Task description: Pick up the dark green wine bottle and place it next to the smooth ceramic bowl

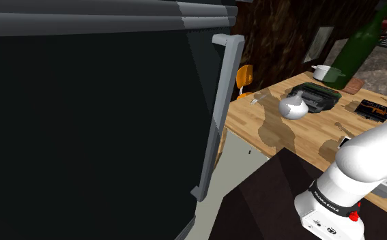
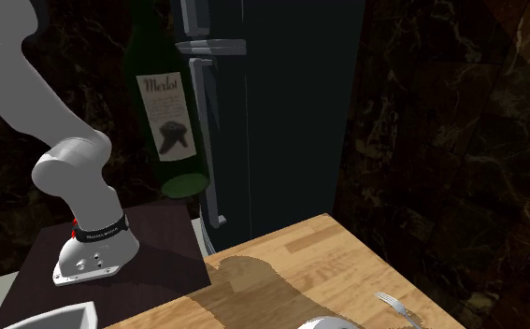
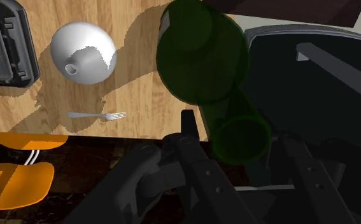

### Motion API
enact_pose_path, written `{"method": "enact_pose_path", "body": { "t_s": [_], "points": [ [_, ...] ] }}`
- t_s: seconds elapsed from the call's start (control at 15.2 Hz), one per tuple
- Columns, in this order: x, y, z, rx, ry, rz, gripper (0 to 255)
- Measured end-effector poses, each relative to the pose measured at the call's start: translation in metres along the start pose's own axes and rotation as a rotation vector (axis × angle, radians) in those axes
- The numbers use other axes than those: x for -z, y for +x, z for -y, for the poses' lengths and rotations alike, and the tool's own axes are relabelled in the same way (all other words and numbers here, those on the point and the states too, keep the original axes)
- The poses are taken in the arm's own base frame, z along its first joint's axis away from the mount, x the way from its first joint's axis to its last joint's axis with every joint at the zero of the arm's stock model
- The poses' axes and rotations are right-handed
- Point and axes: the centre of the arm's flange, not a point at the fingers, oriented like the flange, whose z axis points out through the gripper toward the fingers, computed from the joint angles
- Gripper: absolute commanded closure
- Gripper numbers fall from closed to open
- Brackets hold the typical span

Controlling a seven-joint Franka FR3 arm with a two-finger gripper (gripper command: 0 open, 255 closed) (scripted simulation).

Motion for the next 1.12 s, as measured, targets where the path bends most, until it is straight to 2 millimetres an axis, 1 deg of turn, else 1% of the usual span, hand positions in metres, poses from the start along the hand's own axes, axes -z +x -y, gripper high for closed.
{"method": "enact_pose_path", "body": {
  "t_s": [0.2, 0.26, 0.33, 0.53, 1.12],
  "points": [
    [0.023, -0.027, 0.008, -0.001, 0.001, 0.0, 255],
    [0.032, -0.038, 0.009, -0.001, 0.0, 0.001, 255],
    [0.034, -0.044, 0.011, -0.001, 0.001, 0.0, 255],
    [0.023, -0.049, 0.013, 0.0, 0.002, 0.001, 255],
    [-0.024, -0.055, 0.013, 0.0, 0.002, 0.001, 255]
  ]
}}
